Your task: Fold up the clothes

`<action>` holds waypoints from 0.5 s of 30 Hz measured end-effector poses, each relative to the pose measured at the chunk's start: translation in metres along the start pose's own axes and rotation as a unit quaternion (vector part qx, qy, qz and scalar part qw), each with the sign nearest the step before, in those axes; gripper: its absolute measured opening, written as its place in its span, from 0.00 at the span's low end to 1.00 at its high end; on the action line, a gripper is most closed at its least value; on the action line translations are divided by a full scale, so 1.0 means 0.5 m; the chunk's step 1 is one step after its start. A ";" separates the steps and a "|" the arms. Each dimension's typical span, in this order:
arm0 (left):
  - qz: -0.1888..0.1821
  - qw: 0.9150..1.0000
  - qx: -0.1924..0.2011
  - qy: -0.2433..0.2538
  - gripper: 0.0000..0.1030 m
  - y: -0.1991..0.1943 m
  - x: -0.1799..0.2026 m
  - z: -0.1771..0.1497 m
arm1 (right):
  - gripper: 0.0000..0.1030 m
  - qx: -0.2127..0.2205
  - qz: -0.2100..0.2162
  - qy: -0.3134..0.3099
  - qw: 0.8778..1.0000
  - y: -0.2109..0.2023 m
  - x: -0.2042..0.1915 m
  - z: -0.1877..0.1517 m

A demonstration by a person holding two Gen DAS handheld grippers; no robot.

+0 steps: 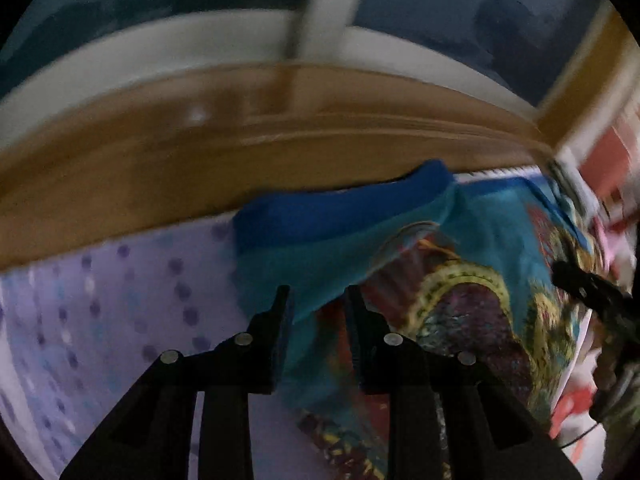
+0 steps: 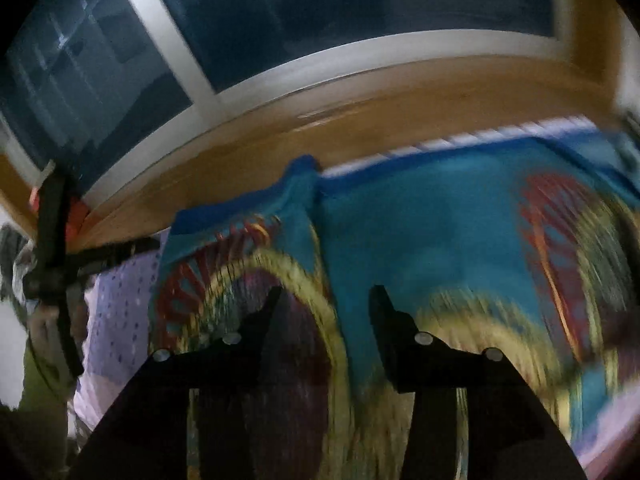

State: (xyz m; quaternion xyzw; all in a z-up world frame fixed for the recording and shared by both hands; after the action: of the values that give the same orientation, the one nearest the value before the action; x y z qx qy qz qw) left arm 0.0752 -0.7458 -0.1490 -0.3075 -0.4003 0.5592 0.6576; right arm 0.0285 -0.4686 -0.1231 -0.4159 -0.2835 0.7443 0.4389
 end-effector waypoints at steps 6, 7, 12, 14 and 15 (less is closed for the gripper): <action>-0.009 0.996 0.014 -0.092 0.31 0.038 -0.059 0.003 | 0.41 -0.038 0.022 -0.038 0.998 0.154 -0.020 0.094; -0.013 0.995 0.010 -0.102 0.31 0.049 -0.063 0.004 | 0.41 -0.044 0.024 -0.037 0.998 0.173 -0.018 0.101; 0.023 0.991 -0.005 -0.134 0.31 0.095 -0.090 0.013 | 0.36 -0.065 0.034 -0.043 0.996 0.245 -0.012 0.111; 0.027 0.989 -0.002 -0.147 0.31 0.096 -0.096 0.013 | 0.34 -0.070 0.042 -0.049 0.995 0.257 -0.012 0.105; 0.030 0.988 0.001 -0.151 0.31 0.095 -0.098 0.013 | 0.34 -0.069 0.044 -0.054 0.995 0.258 -0.013 0.104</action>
State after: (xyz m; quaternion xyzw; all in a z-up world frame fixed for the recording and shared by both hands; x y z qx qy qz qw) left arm 0.0438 -0.7856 -0.1955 -0.2308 -0.4848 0.6191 0.5731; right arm -0.0687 -0.5358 -0.1967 -0.4165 -0.3386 0.7632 0.3597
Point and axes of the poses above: each gripper's, at about its wrist camera, not at the fingertips, and y roughly the way its jaws point, x to its right, z to its top, the point moved 6 cm from there along y, roughly the way its jaws point, and after that the axes turned 9 degrees about y, right-handed, at the moved point
